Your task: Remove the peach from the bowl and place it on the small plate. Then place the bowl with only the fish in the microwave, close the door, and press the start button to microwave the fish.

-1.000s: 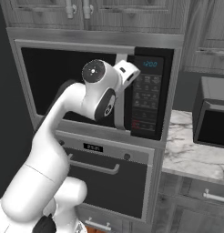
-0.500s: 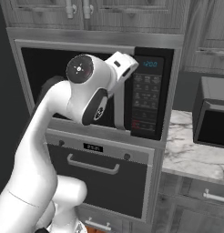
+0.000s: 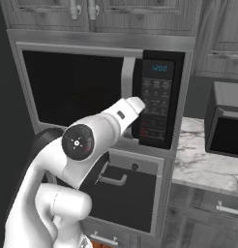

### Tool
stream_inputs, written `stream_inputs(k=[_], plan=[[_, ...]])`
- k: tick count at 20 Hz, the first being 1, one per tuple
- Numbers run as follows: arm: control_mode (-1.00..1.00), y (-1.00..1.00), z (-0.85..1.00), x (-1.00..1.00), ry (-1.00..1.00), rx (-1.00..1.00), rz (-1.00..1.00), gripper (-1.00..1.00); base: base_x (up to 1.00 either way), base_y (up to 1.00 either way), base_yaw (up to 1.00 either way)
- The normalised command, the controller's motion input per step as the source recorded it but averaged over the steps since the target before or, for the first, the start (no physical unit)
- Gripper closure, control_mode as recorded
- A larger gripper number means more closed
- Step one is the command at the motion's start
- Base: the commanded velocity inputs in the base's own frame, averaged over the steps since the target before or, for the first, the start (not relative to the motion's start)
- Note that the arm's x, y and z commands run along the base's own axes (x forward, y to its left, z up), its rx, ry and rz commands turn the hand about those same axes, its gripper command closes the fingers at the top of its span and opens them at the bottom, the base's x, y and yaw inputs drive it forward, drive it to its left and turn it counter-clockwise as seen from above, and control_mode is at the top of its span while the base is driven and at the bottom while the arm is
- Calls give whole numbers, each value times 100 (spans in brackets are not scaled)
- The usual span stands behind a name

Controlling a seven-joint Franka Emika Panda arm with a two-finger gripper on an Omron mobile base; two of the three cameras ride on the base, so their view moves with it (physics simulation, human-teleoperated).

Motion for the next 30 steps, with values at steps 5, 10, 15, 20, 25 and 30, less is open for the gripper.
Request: stream_inputs(k=[5, 10, 15, 20, 25, 30], plan=[[-100, -4, -5, -11, -5, 4, 0, -100, 0, 0, 0], [-100, 0, -7, -10, 0, 0, 0, -100, 0, 0, 0], [-100, 4, -3, 0, 4, 0, 0, -100, 0, 0, 0], [-100, 1, -15, 0, 0, 0, 0, -100, 0, 0, 0], [-100, 16, -42, 0, 3, 0, 0, -100, 0, 0, 0], [-100, 15, -34, 0, 3, 0, 0, -100, 0, 0, 0]])
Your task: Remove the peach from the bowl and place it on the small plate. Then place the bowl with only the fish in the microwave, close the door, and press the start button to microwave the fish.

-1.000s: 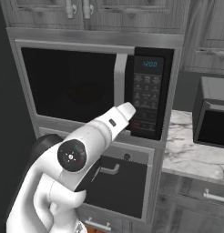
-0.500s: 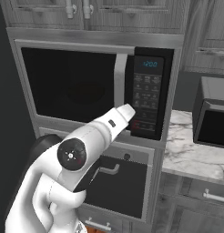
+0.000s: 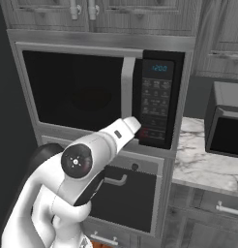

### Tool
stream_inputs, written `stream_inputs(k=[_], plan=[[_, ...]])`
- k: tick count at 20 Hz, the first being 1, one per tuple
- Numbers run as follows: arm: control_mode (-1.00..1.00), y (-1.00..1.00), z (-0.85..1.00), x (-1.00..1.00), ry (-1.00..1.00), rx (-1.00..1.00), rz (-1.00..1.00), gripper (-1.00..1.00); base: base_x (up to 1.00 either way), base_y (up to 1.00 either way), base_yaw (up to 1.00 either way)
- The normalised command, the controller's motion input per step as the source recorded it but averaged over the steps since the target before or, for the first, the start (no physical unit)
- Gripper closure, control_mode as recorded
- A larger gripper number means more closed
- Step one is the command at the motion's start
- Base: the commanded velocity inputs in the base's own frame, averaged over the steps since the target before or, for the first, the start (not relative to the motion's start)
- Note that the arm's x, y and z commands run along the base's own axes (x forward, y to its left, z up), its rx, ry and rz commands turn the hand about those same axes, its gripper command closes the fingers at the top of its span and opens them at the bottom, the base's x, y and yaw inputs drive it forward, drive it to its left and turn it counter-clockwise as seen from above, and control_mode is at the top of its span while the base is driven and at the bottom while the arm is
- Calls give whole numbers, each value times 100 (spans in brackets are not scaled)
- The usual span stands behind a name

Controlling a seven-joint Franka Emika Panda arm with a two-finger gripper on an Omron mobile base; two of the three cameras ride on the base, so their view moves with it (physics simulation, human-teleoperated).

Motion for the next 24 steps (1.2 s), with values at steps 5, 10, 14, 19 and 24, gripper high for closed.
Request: stream_inputs(k=[5, 10, 14, 19, 24], plan=[[-100, 6, -28, 0, 1, 0, 0, -100, 0, 0, 0], [-100, 2, -26, 0, 1, 0, 0, -100, 0, 0, 0], [-100, 0, -23, 0, 0, 0, 0, -100, 0, 0, 0], [-100, 0, -22, 0, 0, 0, 0, -100, 0, 0, 0], [-100, 0, -27, 0, 0, 0, 0, -100, 0, 0, 0]])
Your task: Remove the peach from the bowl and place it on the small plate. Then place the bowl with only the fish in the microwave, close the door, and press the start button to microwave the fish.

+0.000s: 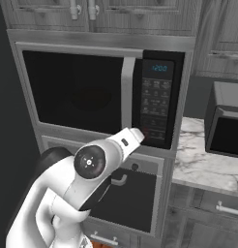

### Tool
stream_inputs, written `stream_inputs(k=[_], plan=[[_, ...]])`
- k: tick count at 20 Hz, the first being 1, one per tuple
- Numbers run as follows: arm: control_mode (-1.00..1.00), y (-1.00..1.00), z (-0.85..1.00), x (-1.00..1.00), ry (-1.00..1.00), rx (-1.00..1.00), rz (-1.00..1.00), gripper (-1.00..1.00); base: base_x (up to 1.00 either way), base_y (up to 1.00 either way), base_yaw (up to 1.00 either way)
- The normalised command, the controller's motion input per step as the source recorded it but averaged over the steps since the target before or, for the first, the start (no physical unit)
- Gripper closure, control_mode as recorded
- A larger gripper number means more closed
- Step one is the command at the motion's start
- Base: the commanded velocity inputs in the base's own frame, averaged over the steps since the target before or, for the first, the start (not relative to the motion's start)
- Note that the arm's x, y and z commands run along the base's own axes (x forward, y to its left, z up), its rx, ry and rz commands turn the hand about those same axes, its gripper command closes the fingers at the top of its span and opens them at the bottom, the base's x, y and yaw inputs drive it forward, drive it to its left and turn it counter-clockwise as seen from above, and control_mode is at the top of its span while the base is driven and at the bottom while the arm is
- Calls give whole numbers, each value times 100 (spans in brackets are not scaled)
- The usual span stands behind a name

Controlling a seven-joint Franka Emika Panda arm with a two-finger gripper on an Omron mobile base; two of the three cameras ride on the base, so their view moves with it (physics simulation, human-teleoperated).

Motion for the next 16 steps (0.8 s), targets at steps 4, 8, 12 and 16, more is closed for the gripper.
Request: stream_inputs(k=[4, 8, 12, 16], plan=[[-100, 0, -46, -6, -10, 3, 13, -100, 0, 0, 0], [-100, 0, -45, 13, -15, 6, 26, -100, 0, 0, 0], [-100, 0, 0, 45, -22, 7, 5, -100, 0, 0, 0], [-100, 2, -7, 59, -2, 2, 0, -100, 0, 0, 0]])
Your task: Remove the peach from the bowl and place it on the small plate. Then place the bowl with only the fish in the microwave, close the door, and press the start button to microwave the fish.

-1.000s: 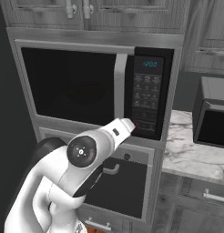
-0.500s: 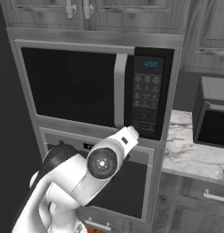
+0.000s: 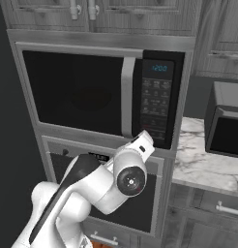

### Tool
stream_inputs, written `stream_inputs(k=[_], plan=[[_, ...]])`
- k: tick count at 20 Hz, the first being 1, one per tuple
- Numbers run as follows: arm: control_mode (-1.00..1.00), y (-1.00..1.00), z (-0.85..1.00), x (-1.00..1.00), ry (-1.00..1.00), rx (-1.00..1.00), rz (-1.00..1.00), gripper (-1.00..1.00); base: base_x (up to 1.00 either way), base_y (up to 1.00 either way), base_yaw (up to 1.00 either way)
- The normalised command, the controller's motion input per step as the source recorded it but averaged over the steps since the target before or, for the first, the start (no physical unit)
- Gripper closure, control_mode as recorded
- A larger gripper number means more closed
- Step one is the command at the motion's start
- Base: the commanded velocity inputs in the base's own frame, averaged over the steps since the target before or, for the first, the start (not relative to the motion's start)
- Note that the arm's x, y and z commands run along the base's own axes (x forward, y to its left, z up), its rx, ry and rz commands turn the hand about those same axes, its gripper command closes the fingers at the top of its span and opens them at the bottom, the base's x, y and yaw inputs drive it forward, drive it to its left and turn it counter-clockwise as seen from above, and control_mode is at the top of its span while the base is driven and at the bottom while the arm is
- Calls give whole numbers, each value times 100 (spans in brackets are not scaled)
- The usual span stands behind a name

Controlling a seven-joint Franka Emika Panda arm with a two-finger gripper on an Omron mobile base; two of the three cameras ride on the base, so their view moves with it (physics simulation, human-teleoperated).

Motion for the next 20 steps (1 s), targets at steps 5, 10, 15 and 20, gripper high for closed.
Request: stream_inputs(k=[5, 10, 15, 20], plan=[[-100, -18, -23, 19, 0, 0, 0, -100, 0, 0, 0], [-100, -9, -14, 22, 0, 0, 0, -100, 0, 0, 0], [-100, -6, 0, 25, 0, 0, 0, -100, 0, 0, 0], [-100, -7, 0, 6, 0, 0, 0, -100, 0, 0, 0]])
